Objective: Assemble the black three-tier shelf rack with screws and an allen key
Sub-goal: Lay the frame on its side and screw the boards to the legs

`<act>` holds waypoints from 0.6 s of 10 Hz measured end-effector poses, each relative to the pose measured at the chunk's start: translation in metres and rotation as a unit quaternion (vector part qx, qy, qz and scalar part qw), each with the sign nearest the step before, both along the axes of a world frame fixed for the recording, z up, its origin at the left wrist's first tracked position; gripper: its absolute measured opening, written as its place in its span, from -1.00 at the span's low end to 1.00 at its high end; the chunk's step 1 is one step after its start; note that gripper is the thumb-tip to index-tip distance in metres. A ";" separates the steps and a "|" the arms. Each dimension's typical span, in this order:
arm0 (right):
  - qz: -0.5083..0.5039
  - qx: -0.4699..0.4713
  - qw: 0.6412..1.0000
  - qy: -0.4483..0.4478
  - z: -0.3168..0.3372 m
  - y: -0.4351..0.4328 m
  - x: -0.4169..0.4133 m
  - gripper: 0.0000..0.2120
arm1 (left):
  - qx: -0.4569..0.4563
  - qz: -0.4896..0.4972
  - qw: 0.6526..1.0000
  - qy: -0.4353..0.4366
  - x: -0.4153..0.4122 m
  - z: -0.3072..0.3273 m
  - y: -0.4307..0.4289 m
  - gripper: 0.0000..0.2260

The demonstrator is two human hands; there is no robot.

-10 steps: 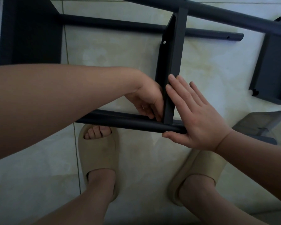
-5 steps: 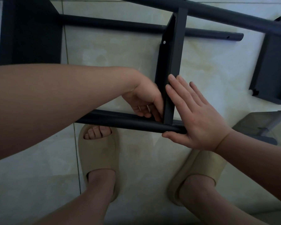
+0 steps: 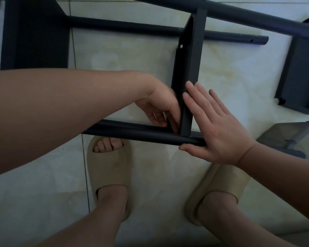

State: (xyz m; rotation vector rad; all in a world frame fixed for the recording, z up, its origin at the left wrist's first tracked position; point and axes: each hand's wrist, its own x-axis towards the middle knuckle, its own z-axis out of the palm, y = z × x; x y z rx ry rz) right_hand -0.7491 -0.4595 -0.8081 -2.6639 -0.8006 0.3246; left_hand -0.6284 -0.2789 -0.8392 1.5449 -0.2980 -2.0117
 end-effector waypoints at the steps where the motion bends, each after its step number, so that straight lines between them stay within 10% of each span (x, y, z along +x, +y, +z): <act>1: -0.001 -0.001 1.000 0.001 0.001 0.000 0.000 -0.05 | -0.013 0.020 1.000 -0.002 -0.004 -0.002 -0.002 -0.94; 6: -0.002 -0.001 1.000 0.001 0.000 0.000 0.000 -0.06 | 0.000 0.013 1.000 0.009 -0.007 -0.003 0.002 -0.86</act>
